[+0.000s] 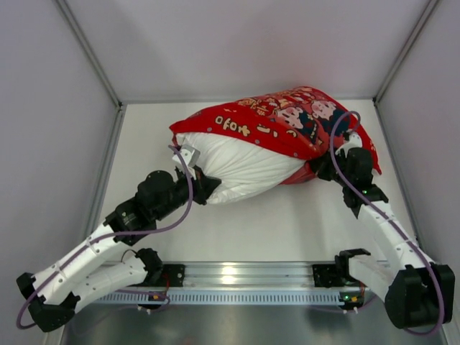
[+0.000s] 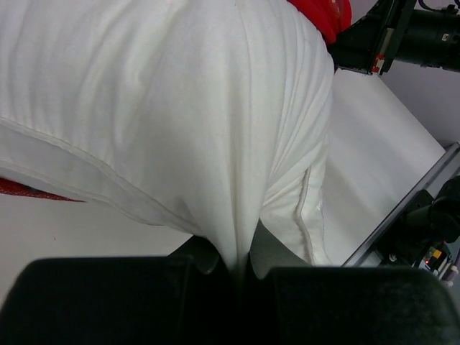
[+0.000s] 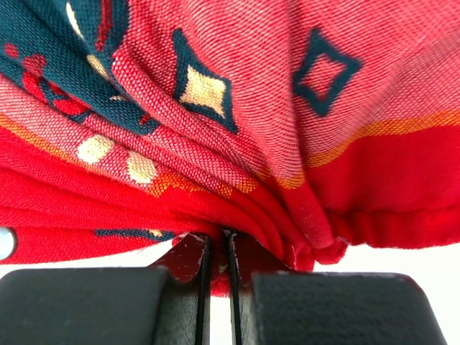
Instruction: Remove the pillowcase from the pillow
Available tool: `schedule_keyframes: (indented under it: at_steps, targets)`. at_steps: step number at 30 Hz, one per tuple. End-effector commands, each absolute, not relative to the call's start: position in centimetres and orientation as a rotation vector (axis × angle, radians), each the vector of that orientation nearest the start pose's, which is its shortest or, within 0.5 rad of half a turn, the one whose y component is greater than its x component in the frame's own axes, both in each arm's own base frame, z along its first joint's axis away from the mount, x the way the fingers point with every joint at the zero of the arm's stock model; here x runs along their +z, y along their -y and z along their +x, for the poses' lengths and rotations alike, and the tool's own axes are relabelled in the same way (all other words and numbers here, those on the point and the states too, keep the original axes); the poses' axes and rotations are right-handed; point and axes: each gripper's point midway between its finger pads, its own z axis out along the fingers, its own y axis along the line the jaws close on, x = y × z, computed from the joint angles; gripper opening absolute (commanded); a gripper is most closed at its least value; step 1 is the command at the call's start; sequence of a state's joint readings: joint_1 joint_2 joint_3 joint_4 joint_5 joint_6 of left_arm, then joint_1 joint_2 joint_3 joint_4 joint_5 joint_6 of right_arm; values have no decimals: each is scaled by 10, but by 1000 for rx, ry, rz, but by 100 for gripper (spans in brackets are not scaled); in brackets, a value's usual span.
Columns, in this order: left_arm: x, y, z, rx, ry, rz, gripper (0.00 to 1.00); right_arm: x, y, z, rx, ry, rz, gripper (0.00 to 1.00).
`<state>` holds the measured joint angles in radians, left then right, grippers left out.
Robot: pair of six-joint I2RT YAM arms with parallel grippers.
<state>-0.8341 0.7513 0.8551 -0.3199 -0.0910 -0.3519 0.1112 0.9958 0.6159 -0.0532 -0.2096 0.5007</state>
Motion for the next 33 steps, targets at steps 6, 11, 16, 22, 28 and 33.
schedule_keyframes:
  at_steps: [6, 11, 16, 22, 28, 33]
  targets:
    - [464, 112, 186, -679, -1275, 9, 0, 111, 64, 305, -110, -2049, 702, 0]
    - [469, 98, 183, -650, -1254, -27, 0, 104, 70, 301, -136, -2062, 730, 0]
    - [474, 82, 177, -625, -1227, -63, 0, 104, 76, 300, -126, -2045, 767, 0]
    - [472, 80, 177, -616, -1232, -70, 0, 101, 75, 302, -118, -2062, 765, 0]
    - [480, 52, 168, -573, -1189, -144, 0, 99, 79, 301, -126, -2064, 782, 0]
    - [486, 28, 157, -550, -1141, -205, 0, 98, 81, 299, -126, -2065, 790, 0]
